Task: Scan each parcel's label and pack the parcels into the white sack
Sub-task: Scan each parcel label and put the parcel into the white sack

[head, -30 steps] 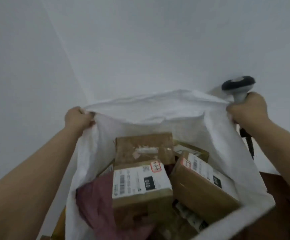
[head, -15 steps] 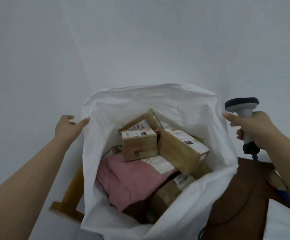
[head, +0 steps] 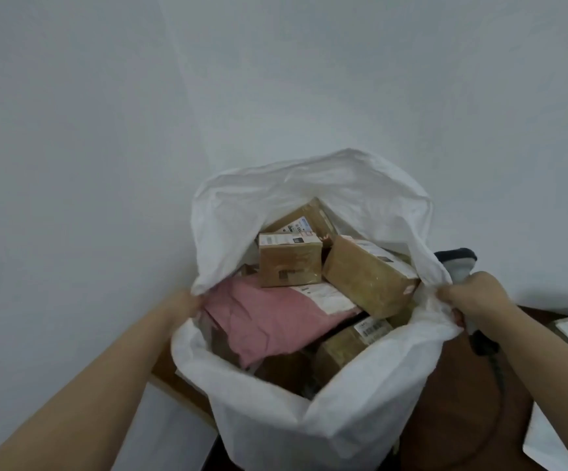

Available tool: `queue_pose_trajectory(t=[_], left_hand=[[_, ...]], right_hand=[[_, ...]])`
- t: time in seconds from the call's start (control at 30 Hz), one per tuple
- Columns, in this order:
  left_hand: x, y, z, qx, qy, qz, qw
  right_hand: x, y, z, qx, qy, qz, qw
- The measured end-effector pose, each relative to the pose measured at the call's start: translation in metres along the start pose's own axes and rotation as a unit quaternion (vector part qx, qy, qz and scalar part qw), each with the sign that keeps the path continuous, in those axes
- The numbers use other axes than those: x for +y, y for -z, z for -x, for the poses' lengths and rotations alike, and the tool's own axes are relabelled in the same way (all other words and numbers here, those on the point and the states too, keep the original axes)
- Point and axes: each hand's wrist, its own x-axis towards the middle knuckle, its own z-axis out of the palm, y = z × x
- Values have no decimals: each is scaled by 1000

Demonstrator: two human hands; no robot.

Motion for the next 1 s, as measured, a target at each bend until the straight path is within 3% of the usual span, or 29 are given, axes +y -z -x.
queue_pose_trajectory(t=[0.1,0.23,0.3,0.53,0.57,0.63,0.7,0.77,0.83,1.0], left_hand=[[18,36,-22,81,2,15,997],[47,24,-29,106,-60,-32,992],[55,22,-30,133,-77,-69,986],[89,70,-11,315,-128,14,940],[83,66,-6,327,-138,19,935],[57,45,5,281,-130,16,951],[23,17,16,150,-70,7,986],[1,3,25,30,26,62,997],[-5,3,22,16,64,115,991],[13,21,-3,18,70,175,982]], right_hand=[[-22,2,-10,-1,0,-94,996],[-94,22,-18,54,46,-246,967],[-122,31,-18,52,91,-277,955],[-169,53,10,54,201,-405,890],[-165,52,13,48,203,-397,894],[-142,36,12,31,165,-329,929],[-105,10,7,-5,82,-259,962],[-72,-15,2,-44,6,-227,973],[-55,-26,-4,-46,-28,-239,970],[-65,-21,-18,-20,-3,-235,972]])
